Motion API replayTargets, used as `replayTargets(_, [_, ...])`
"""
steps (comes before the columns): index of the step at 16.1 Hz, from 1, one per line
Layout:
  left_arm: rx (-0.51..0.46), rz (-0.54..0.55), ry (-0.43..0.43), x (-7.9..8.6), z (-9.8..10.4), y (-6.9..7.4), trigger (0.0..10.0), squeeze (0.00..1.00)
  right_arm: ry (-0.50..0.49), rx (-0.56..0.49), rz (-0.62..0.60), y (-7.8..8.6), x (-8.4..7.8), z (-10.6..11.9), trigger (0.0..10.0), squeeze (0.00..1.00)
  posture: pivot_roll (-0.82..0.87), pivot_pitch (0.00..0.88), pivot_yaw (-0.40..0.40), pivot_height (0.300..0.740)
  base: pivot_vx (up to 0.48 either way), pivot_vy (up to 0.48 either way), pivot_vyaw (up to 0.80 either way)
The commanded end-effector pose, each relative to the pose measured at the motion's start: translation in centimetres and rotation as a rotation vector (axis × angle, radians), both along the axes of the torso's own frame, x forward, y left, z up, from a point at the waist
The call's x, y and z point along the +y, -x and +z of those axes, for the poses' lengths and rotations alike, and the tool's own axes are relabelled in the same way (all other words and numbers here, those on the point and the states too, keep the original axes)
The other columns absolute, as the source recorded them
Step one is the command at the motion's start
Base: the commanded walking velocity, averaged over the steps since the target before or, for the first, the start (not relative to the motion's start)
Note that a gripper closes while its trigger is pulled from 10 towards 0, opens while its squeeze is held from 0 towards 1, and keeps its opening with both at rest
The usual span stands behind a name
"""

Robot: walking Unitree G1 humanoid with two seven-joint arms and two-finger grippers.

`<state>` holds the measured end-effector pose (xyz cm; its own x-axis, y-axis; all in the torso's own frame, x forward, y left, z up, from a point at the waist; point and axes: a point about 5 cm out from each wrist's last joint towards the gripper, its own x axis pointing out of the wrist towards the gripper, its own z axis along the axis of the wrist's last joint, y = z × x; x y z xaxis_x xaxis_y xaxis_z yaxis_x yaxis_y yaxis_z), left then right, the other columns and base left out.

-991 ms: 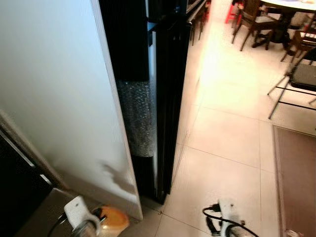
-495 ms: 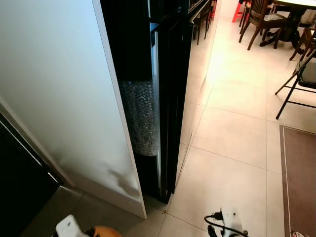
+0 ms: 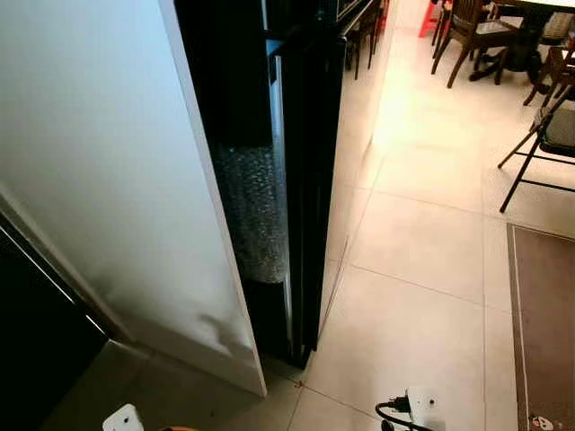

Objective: Restocking fridge

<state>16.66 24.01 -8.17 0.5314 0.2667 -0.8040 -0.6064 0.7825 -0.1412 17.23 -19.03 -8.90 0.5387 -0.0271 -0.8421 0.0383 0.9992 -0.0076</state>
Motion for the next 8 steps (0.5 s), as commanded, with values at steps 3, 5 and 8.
replayTargets(3, [0.024,-0.026,-0.005,-0.16,-0.22,0.35,10.0,0.00,0.004,-0.015,-0.040,-0.38,-0.05,0.17,10.0,0.00,-0.10,0.031,0.039,0.740,0.000,0.000,0.00])
replayTargets(5, [0.024,-0.026,-0.002,-0.23,-0.24,0.38,10.0,0.00,0.004,-0.012,-0.064,-0.25,-0.13,0.12,10.0,0.00,-0.10,0.036,0.035,0.740,0.000,0.000,0.00])
replayTargets(8, [0.016,-0.033,0.000,-0.35,-0.17,0.13,10.0,0.00,0.002,-0.026,-0.036,-0.42,-0.25,0.25,10.0,0.00,-0.10,0.074,0.024,0.740,0.000,0.000,0.00])
